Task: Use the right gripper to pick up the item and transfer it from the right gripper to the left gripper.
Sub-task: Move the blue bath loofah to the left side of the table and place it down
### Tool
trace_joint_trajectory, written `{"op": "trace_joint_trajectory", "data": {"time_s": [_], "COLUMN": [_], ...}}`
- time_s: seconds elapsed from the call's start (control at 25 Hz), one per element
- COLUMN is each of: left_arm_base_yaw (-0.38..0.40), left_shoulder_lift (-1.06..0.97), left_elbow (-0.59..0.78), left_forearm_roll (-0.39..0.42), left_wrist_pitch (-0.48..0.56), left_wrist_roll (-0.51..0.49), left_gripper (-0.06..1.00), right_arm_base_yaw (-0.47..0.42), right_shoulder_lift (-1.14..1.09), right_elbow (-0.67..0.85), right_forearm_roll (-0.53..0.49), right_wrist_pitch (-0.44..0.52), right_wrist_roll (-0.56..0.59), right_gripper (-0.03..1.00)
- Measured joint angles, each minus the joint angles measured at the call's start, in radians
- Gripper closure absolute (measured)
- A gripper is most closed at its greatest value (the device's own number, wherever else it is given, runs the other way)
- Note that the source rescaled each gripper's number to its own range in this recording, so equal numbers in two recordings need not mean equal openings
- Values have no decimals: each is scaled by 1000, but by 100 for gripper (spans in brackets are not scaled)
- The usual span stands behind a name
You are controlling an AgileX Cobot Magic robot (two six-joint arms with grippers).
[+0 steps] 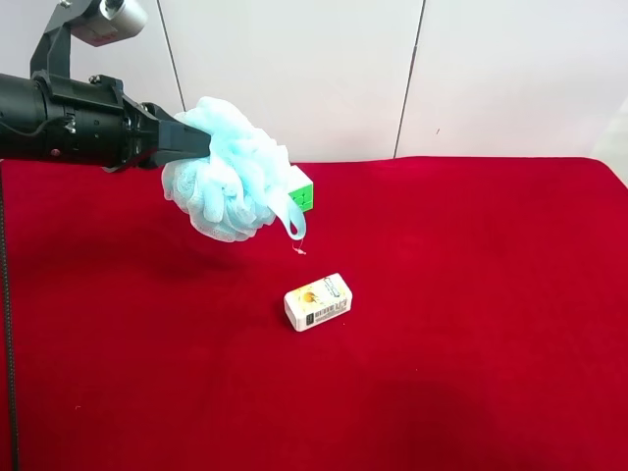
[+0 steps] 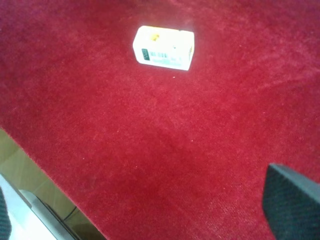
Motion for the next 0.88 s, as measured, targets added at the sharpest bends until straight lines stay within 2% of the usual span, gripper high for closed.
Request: {"op": "trace_joint_trajectory", "data": {"time_s": [0.16, 0.28, 0.68, 0.84, 0.88], "left_arm_base_yaw": [0, 0, 0, 0, 0], "left_shoulder_lift": [0, 0, 0, 0, 0], "left_elbow": [0, 0, 0, 0, 0], "left_forearm_roll": [1, 1, 1, 4, 25], "left_wrist_pitch": [0, 0, 0, 0, 0], "left_wrist_roll": [0, 0, 0, 0, 0], "left_gripper": [94, 94, 94, 94, 94], "right_arm_base_yaw": [-7, -94, -585, -747, -773], "right_shoulder_lift": [-3, -29, -72, -72, -72], "right_elbow": [1, 1, 1, 1, 1], "right_forearm_roll": [5, 7, 16, 16, 16], "right_wrist_pitch": [-3, -4, -5, -5, -5], "right_wrist_roll": [-3, -3, -3, -3, -3], "right_gripper": [-3, -3, -3, -3, -3]}}
